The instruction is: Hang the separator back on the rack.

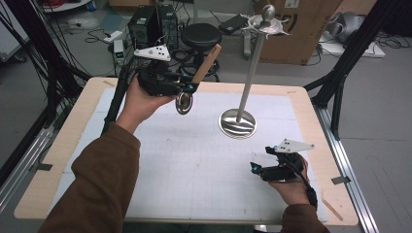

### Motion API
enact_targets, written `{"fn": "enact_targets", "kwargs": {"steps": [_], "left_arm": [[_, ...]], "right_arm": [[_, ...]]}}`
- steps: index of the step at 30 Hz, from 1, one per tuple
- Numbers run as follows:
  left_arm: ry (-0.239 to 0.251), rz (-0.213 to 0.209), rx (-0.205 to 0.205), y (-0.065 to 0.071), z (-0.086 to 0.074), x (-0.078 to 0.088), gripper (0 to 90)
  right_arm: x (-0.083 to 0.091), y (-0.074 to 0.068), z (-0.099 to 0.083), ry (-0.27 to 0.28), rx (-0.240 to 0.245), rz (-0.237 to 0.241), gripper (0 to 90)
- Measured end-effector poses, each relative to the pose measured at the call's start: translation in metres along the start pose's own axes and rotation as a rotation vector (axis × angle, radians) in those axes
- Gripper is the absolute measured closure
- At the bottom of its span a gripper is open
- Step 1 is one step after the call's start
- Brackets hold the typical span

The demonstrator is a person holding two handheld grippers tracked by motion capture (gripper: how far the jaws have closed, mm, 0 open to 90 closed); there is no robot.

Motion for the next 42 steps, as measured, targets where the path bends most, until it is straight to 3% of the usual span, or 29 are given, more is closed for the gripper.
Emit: {"fn": "enact_targets", "kwargs": {"steps": [8,16,29,42], "left_arm": [[0.002,0.008,-0.012,-0.01,0.02,-0.009,69.2],[-0.002,0.015,-0.034,-0.011,0.041,-0.02,69.2],[0.01,0.023,-0.029,-0.021,0.052,-0.031,69.2],[0.02,0.019,-0.024,-0.027,0.051,-0.041,69.2]], "right_arm": [[-0.001,-0.001,-0.001,-0.004,0.001,0.006,14.2],[0.001,0.001,-0.001,0.003,-0.005,0.002,14.2],[0.002,0.003,-0.003,0.004,-0.006,0.0,14.3],[0.002,0.003,-0.002,0.005,-0.01,0.0,14.3]]}}
Point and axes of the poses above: each handheld gripper's, and its own axes: x roughly backward along the jaws, z roughly out of its top, y roughly to its right, the point moved 3 cm from there along -x, roughly forward along the jaws, and after that the axes turned 14 degrees about -z, right-handed, at the moved point
